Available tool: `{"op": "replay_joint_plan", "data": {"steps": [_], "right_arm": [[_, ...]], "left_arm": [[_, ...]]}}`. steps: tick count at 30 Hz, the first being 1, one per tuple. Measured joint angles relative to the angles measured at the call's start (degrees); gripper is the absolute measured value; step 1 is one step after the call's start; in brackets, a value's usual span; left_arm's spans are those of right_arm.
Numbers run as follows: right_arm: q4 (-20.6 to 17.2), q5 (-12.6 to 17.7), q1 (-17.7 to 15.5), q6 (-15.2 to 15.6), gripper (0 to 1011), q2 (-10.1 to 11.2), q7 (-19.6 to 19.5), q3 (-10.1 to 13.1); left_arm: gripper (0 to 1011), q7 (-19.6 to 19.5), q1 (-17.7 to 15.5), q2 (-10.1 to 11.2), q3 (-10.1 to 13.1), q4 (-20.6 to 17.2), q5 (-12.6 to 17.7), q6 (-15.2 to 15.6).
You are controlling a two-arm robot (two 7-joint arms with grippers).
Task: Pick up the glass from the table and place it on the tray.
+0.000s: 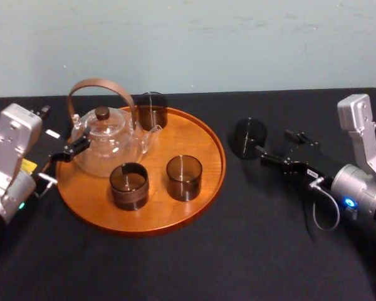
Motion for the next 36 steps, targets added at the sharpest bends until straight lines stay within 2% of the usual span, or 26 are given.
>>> {"op": "replay_joint_plan", "data": {"steps": [19, 36], "right_arm": [[7.0, -2.0, 4.9, 0.4, 1002, -2.7, 1.1, -1.0], [16.1, -4.1, 11.0, -1.5, 1002, -6.0, 2.8, -2.5]], "left_arm": [[1001, 0.0, 0.0, 0.0, 0.0, 0.0, 0.0, 0.0], [1001, 0.0, 0.0, 0.0, 0.0, 0.0, 0.0, 0.0]]}}
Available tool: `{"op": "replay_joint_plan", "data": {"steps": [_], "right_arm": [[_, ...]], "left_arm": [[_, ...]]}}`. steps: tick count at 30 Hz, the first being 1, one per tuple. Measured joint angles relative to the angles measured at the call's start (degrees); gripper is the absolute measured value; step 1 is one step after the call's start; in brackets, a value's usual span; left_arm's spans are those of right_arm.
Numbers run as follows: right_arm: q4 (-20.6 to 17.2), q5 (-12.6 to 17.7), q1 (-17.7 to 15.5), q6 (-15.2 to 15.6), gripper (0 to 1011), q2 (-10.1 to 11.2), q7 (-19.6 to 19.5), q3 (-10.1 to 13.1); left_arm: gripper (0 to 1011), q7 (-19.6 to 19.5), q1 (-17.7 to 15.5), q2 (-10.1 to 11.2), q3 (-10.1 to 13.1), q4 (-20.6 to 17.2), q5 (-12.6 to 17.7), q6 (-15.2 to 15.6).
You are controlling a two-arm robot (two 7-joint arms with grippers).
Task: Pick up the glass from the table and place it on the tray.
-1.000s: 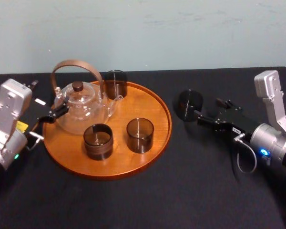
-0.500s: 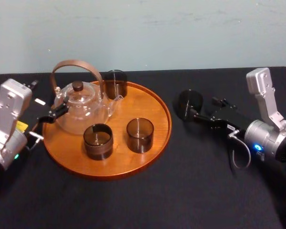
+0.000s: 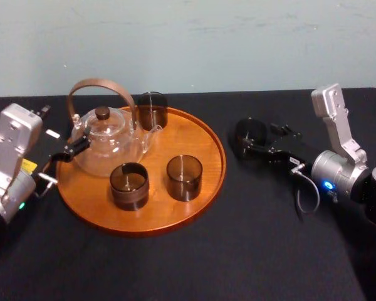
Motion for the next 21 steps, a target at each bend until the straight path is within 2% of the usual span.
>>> {"op": "replay_joint_plan", "data": {"steps": [16, 21], "right_arm": [[8.3, -1.3, 4.9, -2.7, 1002, -2.7, 2.0, -0.2], [9.6, -1.6, 5.6, -3.4, 1002, -3.2, 2.4, -0.2]], "left_arm": [[1001, 0.0, 0.0, 0.0, 0.0, 0.0, 0.0, 0.0], [1001, 0.0, 0.0, 0.0, 0.0, 0.0, 0.0, 0.0]]}}
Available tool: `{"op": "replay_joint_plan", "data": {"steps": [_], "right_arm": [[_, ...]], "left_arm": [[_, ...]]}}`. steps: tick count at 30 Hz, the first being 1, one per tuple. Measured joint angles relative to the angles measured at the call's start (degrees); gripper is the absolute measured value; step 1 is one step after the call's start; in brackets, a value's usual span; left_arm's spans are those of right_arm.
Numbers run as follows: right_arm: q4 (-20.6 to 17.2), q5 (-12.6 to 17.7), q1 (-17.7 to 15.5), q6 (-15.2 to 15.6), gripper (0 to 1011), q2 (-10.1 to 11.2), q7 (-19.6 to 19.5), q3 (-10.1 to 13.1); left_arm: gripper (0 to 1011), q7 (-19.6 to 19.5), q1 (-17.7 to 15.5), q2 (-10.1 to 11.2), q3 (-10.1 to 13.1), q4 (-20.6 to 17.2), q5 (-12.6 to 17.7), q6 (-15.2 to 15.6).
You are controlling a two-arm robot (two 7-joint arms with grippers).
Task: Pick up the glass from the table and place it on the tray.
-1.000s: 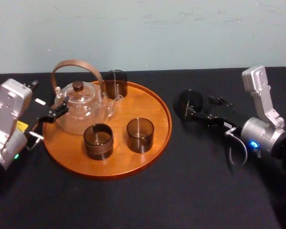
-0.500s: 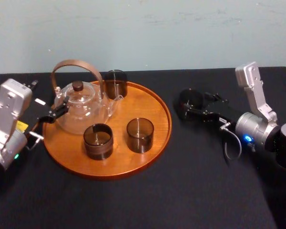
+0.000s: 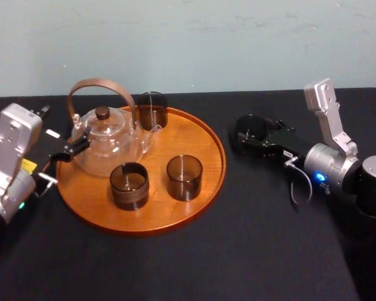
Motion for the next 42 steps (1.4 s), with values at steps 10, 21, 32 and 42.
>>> {"op": "replay_joint_plan", "data": {"steps": [10, 21, 32, 42], "right_arm": [[-0.3, 0.1, -0.2, 0.1, 1002, 0.1, -0.1, 0.0], [-0.5, 0.1, -0.3, 0.3, 1002, 0.2, -0.2, 0.0], [-0.6, 0.2, -0.3, 0.3, 1003, 0.2, -0.2, 0.0], [-0.6, 0.2, -0.4, 0.3, 889, 0.2, -0.2, 0.0]], "left_arm": [[1001, 0.0, 0.0, 0.0, 0.0, 0.0, 0.0, 0.0], [1001, 0.0, 0.0, 0.0, 0.0, 0.0, 0.0, 0.0], [1001, 0.0, 0.0, 0.0, 0.0, 0.0, 0.0, 0.0], [1001, 0.0, 0.0, 0.0, 0.0, 0.0, 0.0, 0.0]]}}
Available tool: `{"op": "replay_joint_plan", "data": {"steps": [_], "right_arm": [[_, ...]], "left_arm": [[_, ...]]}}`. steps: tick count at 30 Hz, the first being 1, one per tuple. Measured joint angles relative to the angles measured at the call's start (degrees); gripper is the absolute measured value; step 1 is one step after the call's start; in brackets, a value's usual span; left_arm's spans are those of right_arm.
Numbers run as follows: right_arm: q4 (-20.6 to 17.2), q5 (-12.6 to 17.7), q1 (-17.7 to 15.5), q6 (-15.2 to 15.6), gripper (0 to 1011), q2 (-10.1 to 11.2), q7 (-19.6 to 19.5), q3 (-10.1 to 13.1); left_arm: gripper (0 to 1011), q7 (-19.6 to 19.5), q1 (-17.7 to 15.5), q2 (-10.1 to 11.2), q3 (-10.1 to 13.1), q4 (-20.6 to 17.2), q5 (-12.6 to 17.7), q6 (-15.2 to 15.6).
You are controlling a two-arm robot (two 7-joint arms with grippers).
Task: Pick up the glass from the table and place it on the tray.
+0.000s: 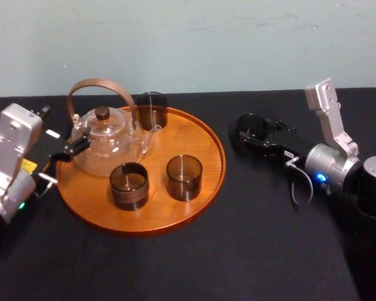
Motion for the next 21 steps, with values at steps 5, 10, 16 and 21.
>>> {"op": "replay_joint_plan", "data": {"steps": [5, 10, 16, 21], "right_arm": [[0.0, 0.0, 0.0, 0.0, 889, 0.0, 0.0, 0.0], [0.0, 0.0, 0.0, 0.0, 889, 0.0, 0.0, 0.0], [0.0, 0.0, 0.0, 0.0, 889, 0.0, 0.0, 0.0], [0.0, 0.0, 0.0, 0.0, 889, 0.0, 0.0, 0.0]], "left_arm": [[1002, 0.0, 0.0, 0.0, 0.0, 0.0, 0.0, 0.0], [1001, 0.0, 0.0, 0.0, 0.0, 0.0, 0.0, 0.0], [1001, 0.0, 0.0, 0.0, 0.0, 0.0, 0.0, 0.0], [1001, 0.0, 0.0, 0.0, 0.0, 0.0, 0.0, 0.0]]}}
